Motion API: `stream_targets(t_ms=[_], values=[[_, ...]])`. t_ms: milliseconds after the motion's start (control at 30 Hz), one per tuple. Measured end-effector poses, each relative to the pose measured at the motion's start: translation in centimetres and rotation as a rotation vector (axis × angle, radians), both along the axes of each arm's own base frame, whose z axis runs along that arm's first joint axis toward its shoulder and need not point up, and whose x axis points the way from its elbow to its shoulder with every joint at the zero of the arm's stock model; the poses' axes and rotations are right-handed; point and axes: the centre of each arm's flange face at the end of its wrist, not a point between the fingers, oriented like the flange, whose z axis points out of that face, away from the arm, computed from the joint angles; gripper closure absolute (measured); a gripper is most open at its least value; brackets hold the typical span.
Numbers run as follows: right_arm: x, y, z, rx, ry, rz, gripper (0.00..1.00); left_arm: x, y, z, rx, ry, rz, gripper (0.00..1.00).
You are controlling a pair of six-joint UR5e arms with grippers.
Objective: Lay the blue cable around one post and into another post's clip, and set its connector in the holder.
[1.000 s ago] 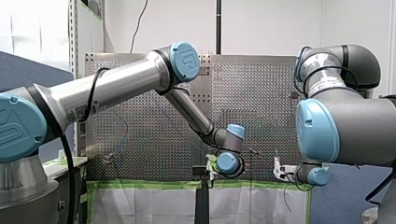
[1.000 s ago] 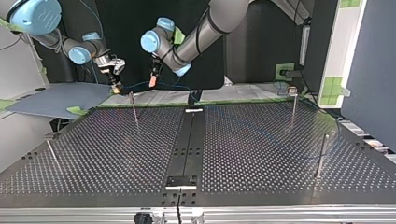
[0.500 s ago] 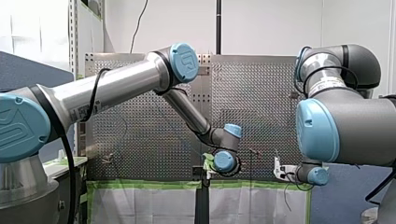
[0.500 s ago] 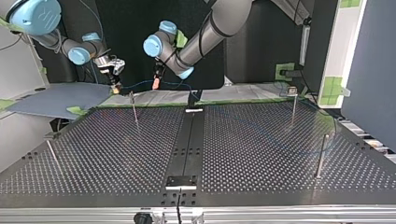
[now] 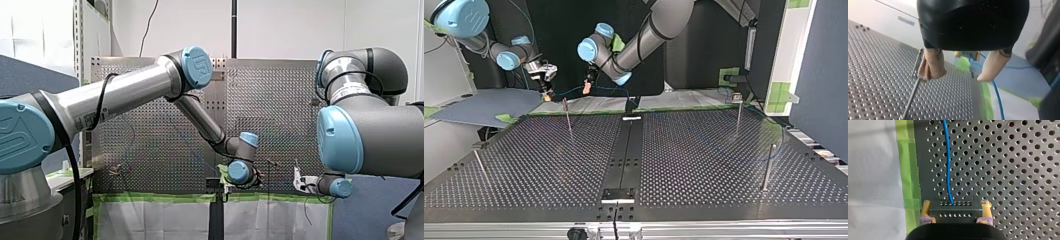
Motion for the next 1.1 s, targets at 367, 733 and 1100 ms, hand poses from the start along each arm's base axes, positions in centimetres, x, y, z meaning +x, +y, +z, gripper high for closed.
stream_targets(t_ms=[367,733,1100], values=[[0.0,-0.2,0.1,0.000,-0.007,-0.002,1.00,-1.0,-1.2,0.0,-0.055,0.050,-0.093,0.00],[0.0,-0.1,0.1,0.003,-0.006,-0.001,1.00,-2.0,-0.5,-0.6,0.031,0.104,-0.131,0.00],[0.3,0.0,0.1,0.005,-0.005,0.007,1.00,-0.7,0.9,-0.7,0.066,0.090,-0.041,0.00]])
